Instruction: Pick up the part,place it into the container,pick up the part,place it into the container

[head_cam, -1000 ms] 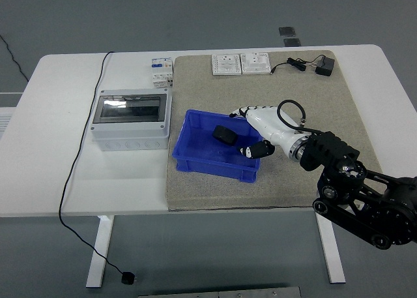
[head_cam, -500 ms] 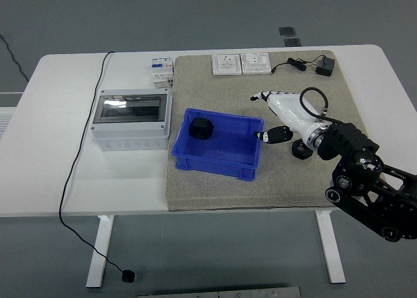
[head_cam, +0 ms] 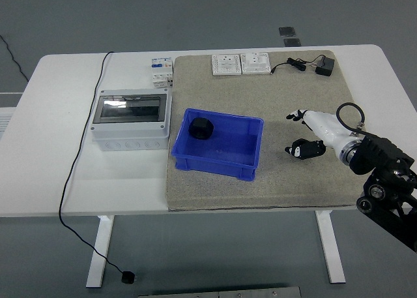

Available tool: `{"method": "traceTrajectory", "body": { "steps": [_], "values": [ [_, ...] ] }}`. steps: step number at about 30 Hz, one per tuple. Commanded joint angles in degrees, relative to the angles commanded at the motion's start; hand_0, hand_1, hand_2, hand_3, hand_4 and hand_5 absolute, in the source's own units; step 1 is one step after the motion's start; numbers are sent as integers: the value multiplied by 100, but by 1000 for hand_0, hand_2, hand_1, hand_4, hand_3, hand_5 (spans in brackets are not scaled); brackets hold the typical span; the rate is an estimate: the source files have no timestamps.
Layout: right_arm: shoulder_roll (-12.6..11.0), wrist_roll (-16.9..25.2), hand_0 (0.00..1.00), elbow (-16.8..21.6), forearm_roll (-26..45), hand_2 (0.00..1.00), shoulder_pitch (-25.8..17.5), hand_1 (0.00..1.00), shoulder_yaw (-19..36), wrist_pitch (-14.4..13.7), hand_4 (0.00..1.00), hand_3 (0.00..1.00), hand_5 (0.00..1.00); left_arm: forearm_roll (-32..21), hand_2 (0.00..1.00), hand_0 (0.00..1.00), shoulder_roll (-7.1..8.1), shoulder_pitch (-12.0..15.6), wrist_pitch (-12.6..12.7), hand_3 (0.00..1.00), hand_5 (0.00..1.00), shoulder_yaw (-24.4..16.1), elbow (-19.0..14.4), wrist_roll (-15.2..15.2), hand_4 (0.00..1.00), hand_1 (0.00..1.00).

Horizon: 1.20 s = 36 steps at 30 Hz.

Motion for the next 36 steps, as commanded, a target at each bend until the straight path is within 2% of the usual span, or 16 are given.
{"method": "traceTrajectory", "body": {
  "steps": [6,12,13,18,19,24,25,30,31,36],
  "values": [
    [64,56,749,-318,-304,801,-92,768,86,15,824,809,263,9,530,706,-6,13,-4,527,486,-8,0,15,549,569],
    [48,31,747,-415,-575,796,-117,766,95,70,825,803,262,24,530,706,-6,23,-9,526,486,-22,0,21,546,568],
    [54,27,702,-423,-595,706,-114,708,78,80,828,776,266,27,527,706,-6,24,-9,525,484,-24,0,21,544,568],
    [132,35,702,-468,-596,706,-71,708,-82,97,828,776,266,53,527,706,-6,25,-14,525,484,-39,0,25,544,568],
    [152,36,670,-486,-598,605,-61,663,-113,95,848,730,291,62,526,706,-6,24,-15,525,482,-45,0,26,541,568],
    [196,1,670,-565,-752,605,-38,663,-183,60,848,730,291,50,526,706,-7,22,-12,525,482,-38,0,23,541,568],
    [198,-4,501,-573,-818,524,-33,602,-195,43,357,651,2,46,526,706,-7,21,-11,523,482,-36,0,22,539,568],
    [198,-17,501,-566,-1120,524,-12,602,-224,15,357,651,2,40,526,706,-5,12,-7,523,482,-31,0,18,539,568],
    [196,-28,438,-562,-1174,502,-10,531,-221,32,257,595,2,41,526,706,-4,10,-6,523,482,-31,0,17,539,568],
    [175,-54,438,-592,-1332,502,-14,531,-195,71,257,595,2,27,526,706,-2,4,-2,523,482,-20,0,13,539,568]
  ]
}}
